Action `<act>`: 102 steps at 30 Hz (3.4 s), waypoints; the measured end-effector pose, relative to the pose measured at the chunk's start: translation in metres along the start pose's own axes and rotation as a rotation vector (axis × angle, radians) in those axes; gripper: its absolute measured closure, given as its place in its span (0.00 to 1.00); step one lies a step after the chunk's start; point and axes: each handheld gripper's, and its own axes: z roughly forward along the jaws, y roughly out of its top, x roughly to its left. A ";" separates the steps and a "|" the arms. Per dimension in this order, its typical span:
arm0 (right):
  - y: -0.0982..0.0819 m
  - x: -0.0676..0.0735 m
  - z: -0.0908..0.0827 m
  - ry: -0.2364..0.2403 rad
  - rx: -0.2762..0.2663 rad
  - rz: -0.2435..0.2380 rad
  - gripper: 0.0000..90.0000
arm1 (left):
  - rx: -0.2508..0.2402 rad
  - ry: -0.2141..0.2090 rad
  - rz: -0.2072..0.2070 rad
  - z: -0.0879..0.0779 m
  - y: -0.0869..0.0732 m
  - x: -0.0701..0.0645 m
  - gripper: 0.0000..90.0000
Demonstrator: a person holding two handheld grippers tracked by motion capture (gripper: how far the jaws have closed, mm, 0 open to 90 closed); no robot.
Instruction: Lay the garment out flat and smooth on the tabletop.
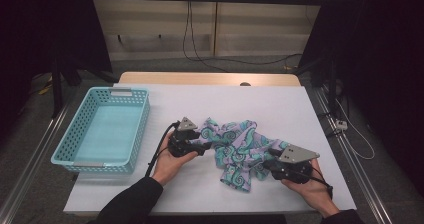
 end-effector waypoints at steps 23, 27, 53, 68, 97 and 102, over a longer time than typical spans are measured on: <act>-0.013 -0.045 -0.026 -0.078 -0.092 0.219 1.00 | 0.111 0.099 0.051 0.021 0.000 0.013 0.98; -0.012 -0.044 -0.025 -0.073 -0.093 0.217 1.00 | 0.080 0.110 0.009 0.003 0.003 0.021 1.00; -0.011 -0.037 -0.011 -0.033 -0.053 0.199 1.00 | 0.093 -0.060 0.240 0.003 -0.010 -0.022 0.65; -0.012 -0.038 -0.007 -0.030 -0.043 0.201 1.00 | 0.098 -0.029 0.366 0.019 -0.018 -0.047 0.46; -0.011 -0.036 -0.005 -0.006 -0.088 0.175 1.00 | -0.026 -0.095 0.160 -0.002 0.000 -0.032 1.00; 0.002 -0.038 -0.012 -0.011 -0.137 0.176 1.00 | -0.109 -0.081 0.117 -0.018 0.012 -0.029 1.00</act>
